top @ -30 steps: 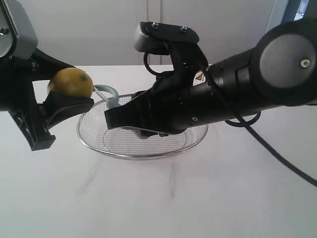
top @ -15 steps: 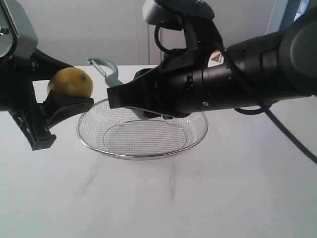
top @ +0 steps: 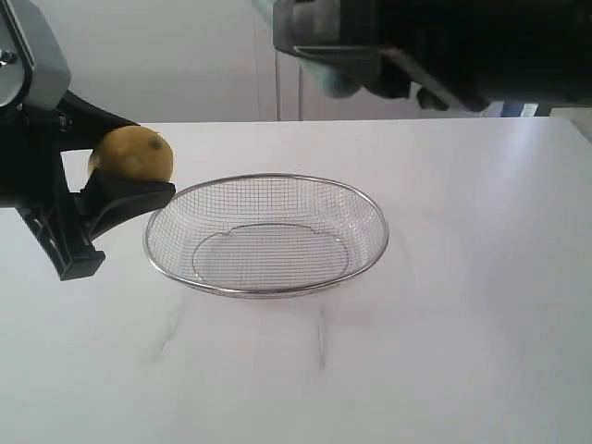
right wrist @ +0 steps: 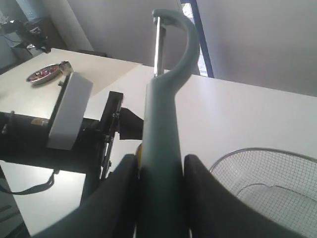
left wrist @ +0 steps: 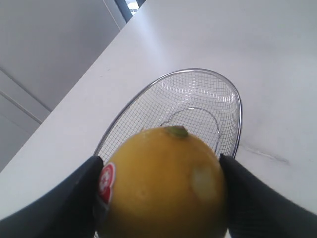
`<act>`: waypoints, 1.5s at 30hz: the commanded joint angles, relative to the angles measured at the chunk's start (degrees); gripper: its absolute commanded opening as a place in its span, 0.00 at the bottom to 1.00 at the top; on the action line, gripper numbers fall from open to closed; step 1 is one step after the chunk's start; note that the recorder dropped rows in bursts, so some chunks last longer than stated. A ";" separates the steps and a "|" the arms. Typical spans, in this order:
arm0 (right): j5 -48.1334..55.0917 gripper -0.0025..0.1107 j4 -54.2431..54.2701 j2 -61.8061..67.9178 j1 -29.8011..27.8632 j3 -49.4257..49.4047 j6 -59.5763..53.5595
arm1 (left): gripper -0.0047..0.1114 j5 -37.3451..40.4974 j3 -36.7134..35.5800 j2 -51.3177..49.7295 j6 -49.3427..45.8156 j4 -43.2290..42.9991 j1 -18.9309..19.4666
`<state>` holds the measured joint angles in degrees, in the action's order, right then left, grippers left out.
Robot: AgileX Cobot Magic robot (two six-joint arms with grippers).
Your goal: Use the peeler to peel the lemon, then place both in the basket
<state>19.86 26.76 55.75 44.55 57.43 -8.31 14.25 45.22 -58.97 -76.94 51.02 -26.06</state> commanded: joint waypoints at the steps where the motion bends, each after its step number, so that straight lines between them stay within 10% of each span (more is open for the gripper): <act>1: 2.09 0.02 -0.68 -0.52 0.02 -0.32 -0.60 | 0.04 -0.05 -0.13 0.28 0.48 1.21 -0.39; 21: -3.33 0.02 4.99 18.85 1.01 -4.30 -0.95 | 0.04 0.41 -0.13 0.28 0.48 1.21 -0.39; 45: -6.13 0.02 3.36 0.67 3.39 -4.20 -1.95 | 0.04 0.27 -0.13 0.28 0.48 1.21 -0.39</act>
<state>13.38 31.07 57.26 47.92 53.39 -9.49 14.25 45.22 -58.97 -76.94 51.02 -26.06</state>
